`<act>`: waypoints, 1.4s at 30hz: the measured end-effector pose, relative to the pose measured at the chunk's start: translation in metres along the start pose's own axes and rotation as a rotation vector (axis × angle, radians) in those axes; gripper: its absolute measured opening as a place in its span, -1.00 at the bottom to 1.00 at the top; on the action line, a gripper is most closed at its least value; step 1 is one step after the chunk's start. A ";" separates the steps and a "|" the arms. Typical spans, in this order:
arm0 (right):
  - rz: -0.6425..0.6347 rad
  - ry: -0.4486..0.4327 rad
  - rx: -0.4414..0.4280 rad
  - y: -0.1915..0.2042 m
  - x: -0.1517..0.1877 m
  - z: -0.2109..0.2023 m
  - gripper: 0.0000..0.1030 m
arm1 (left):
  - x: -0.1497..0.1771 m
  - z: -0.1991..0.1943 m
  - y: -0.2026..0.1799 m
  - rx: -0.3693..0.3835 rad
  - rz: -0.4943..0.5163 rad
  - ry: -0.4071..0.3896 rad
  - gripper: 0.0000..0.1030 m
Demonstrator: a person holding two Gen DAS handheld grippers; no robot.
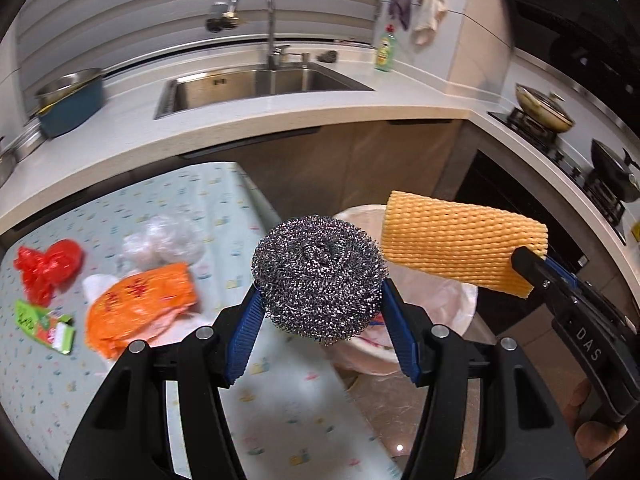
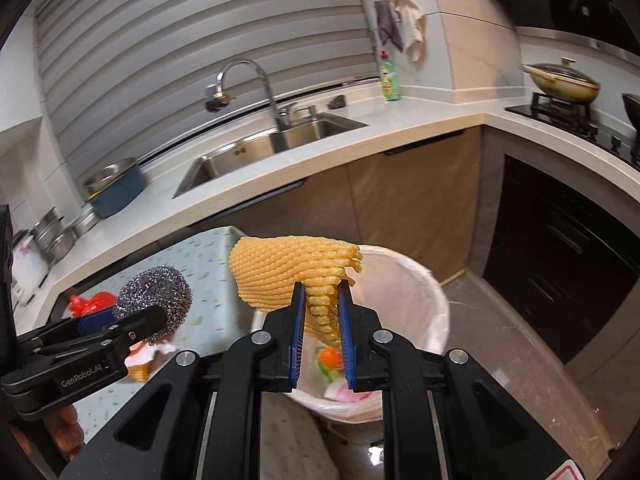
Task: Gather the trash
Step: 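Carry the scrubber and sponge over the bin and open both tools, then move both open tools back over the table toward the red bag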
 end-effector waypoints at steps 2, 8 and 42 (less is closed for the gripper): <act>0.010 0.003 0.027 -0.013 0.001 0.005 -0.70 | 0.001 0.012 -0.013 0.028 0.015 0.012 0.09; 0.033 0.017 0.077 -0.039 0.007 0.018 -0.70 | 0.006 0.039 -0.040 0.111 0.029 0.048 0.13; -0.032 -0.013 0.033 0.017 -0.009 0.046 0.05 | -0.014 0.008 0.053 -0.040 -0.090 -0.075 0.60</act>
Point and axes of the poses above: each gripper's, at about its wrist camera, not at the fingertips, and z roughly the way its jaws point, y to its left, x to its underside, the point moved 8 cm from there along z, roughly the way its jaws point, and after that the axes turned 14 degrees about -y, right-handed, at the moved point
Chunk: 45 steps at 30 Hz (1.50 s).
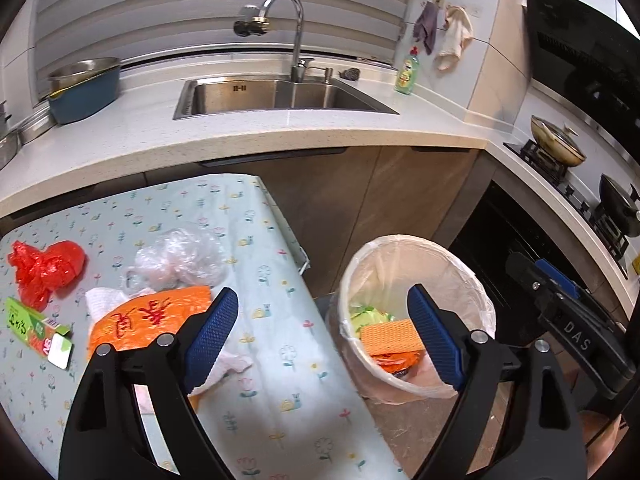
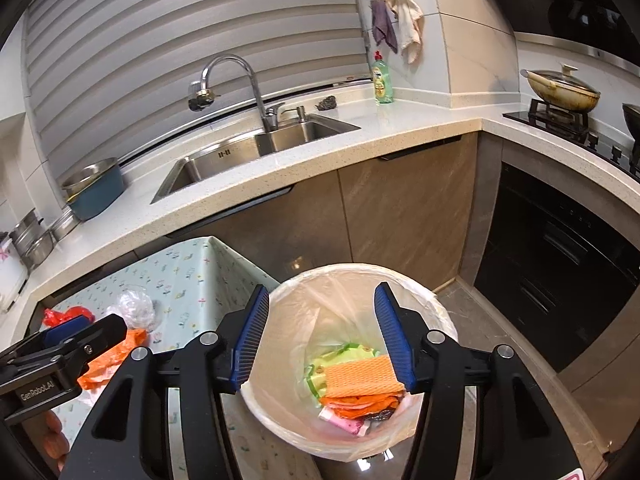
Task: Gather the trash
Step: 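Move both open tools back over the table toward the red bag, then grasp the red plastic bag with the left tool while the right tool grasps the clear bag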
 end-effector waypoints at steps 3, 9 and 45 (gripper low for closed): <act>-0.014 0.002 -0.032 0.019 -0.001 -0.005 0.06 | -0.002 -0.008 0.018 -0.034 -0.015 -0.011 0.60; -0.043 0.011 -0.119 0.067 0.006 -0.014 0.10 | -0.004 -0.026 0.061 -0.109 -0.060 -0.036 0.60; -0.205 0.191 -0.332 0.289 0.076 0.100 0.16 | 0.008 0.001 0.355 -0.462 -0.256 0.048 0.72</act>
Point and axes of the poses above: each gripper's, at about its wrist camera, not at the fingertips, and z roughly the way its jaws point, y to its left, x to its underside, the point moved 8 cm from there along z, roughly the way its jaws point, and after that the axes turned 14 degrees about -y, right-handed, at the moved point
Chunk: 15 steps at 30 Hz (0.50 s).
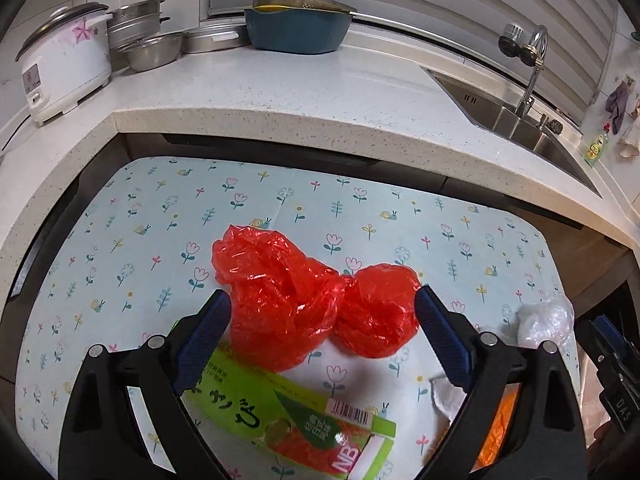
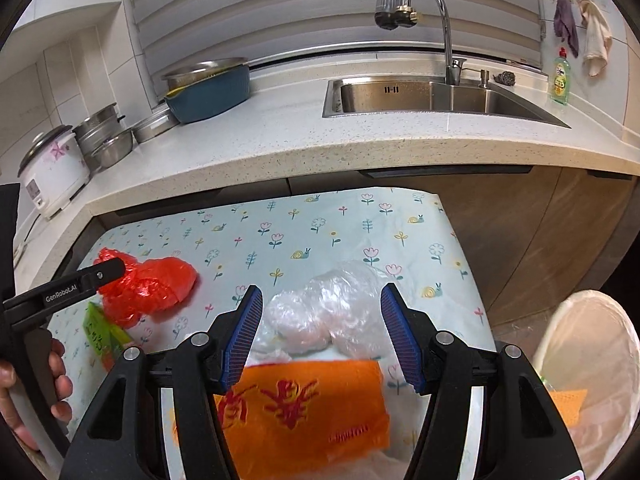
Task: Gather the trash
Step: 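Grasp the red plastic bag with the left tool while the right tool grasps the clear bag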
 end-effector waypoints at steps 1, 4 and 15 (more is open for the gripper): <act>0.000 0.006 0.003 0.000 0.001 0.005 0.16 | 0.000 0.005 0.000 0.003 -0.003 0.006 0.72; -0.004 0.037 0.006 0.000 0.007 0.022 0.16 | 0.003 0.020 -0.002 0.019 0.001 0.024 0.71; 0.021 0.109 -0.013 -0.002 0.036 0.044 -0.27 | 0.011 0.029 -0.023 0.052 0.062 0.038 -0.72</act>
Point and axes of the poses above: each gripper's, at about its wrist camera, not at the fingertips, and z roughly the way its jaws point, y to its left, x to its underside, the point moved 8 cm from there along z, roughly the way its jaws point, and after that the axes turned 14 degrees about -y, right-handed, at the moved point
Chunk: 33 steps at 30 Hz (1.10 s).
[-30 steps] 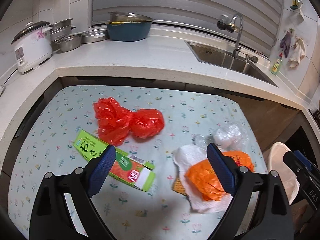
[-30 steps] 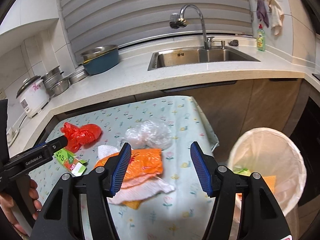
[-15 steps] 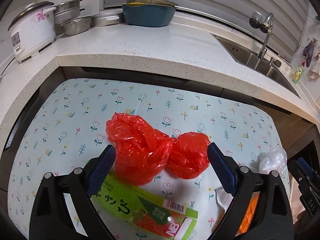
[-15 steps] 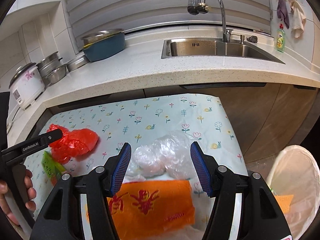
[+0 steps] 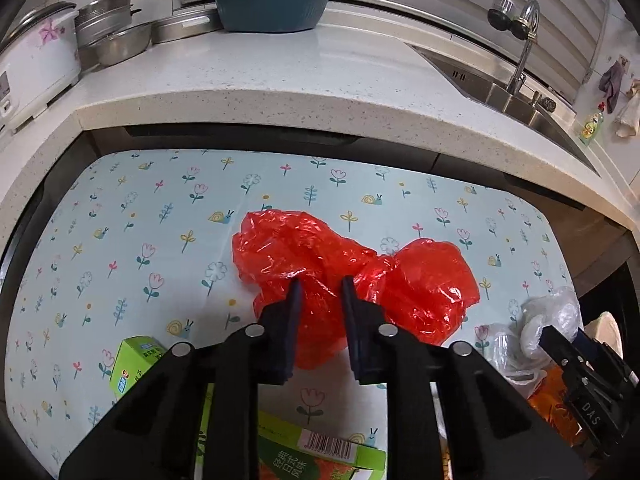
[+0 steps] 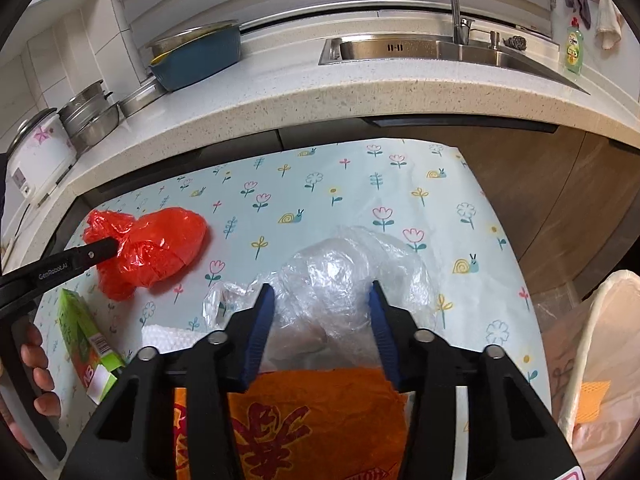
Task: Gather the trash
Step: 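Grasp the red plastic bag with the left tool while the right tool grasps the clear bag, then carry the red and clear bags over the bin and open both tools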
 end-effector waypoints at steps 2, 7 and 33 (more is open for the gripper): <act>-0.011 -0.004 -0.001 0.001 -0.001 -0.003 -0.43 | 0.001 -0.003 -0.008 0.012 0.019 -0.002 -0.85; -0.018 -0.041 -0.007 0.001 -0.012 -0.020 -0.54 | -0.005 -0.022 -0.020 0.019 0.019 -0.036 -0.91; 0.119 -0.244 0.128 -0.130 -0.039 -0.197 -0.54 | -0.001 -0.151 -0.220 0.266 0.164 -0.124 -0.92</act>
Point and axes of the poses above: each gripper's, at about its wrist camera, not at the fingertips, and z roughly the way its jaws point, y to its left, x to its underside, the point moved 8 cm from there along z, roughly the way its jaws point, and after that the axes turned 14 degrees about -y, right-handed, at the moved point
